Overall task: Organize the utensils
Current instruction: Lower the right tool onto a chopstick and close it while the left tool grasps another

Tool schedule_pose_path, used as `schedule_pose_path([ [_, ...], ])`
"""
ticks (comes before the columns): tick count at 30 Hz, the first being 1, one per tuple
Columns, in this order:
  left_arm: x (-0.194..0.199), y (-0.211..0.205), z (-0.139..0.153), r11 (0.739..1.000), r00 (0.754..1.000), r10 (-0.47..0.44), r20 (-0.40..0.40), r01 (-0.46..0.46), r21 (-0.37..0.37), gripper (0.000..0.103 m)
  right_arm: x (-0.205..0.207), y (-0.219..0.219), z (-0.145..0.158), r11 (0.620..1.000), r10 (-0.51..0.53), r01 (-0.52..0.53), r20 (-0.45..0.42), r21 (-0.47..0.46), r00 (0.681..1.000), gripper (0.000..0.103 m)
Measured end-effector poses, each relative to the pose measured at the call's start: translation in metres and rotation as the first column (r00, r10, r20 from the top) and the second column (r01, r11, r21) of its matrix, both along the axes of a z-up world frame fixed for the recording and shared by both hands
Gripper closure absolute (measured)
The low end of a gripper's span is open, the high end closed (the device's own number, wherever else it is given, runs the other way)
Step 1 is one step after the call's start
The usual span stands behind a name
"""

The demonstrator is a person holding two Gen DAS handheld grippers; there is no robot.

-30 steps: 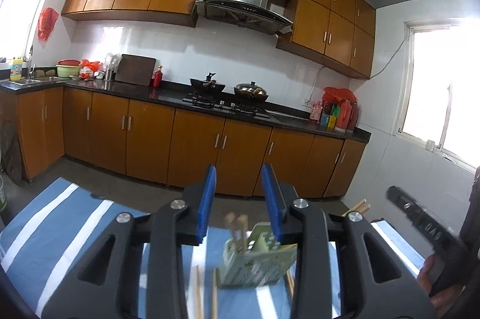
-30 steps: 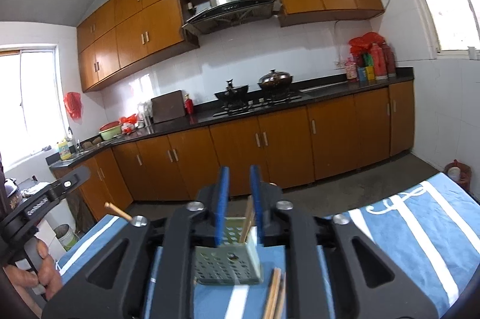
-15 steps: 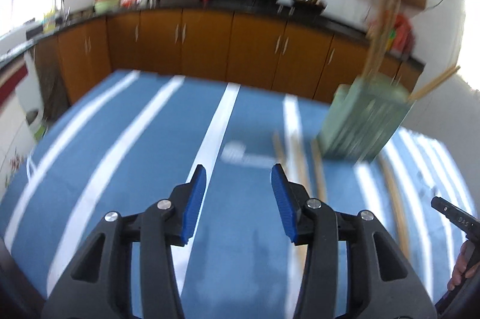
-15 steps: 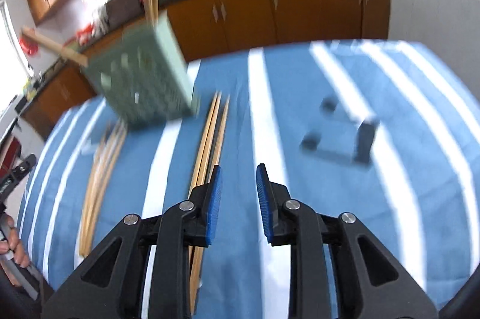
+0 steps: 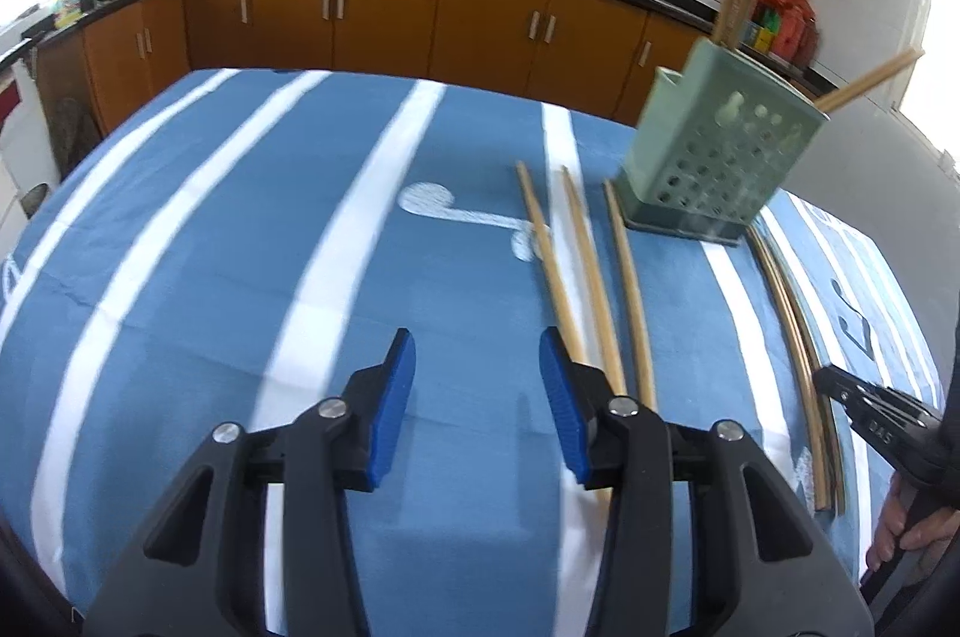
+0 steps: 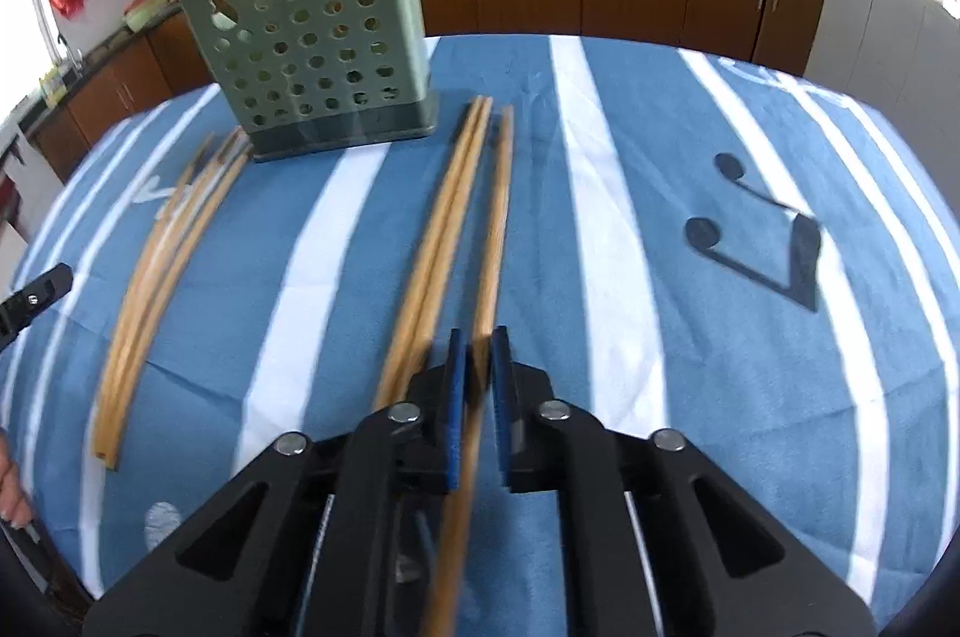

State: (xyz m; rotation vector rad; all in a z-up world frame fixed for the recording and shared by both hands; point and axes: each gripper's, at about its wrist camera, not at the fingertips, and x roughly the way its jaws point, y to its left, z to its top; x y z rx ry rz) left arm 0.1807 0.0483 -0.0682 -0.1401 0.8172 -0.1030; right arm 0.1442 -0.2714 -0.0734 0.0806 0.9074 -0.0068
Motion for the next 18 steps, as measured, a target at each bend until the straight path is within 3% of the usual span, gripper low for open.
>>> schedule_pose_path([
  [4,0.003,-0.016,-0.007,0.999,0.998,-0.047,-0.027,0.047,-0.027,0.073,0.003,-0.017,-0.002,0.998,-0.065,0.065,0.003,0.022,0.998,0.095],
  [10,0.007,-0.036,-0.017,0.995,0.993,-0.103,-0.057,0.102,-0.012,0.081,0.001,-0.016,-0.002,0.999,-0.047,0.047,0.010,0.000,0.999,0.095],
  [18,0.010,-0.048,-0.025,0.991,0.990,-0.110,-0.084,0.115,0.063,0.093,0.000,-0.015,-0.001,0.999,-0.042,0.042,0.008,0.013,0.999,0.095],
])
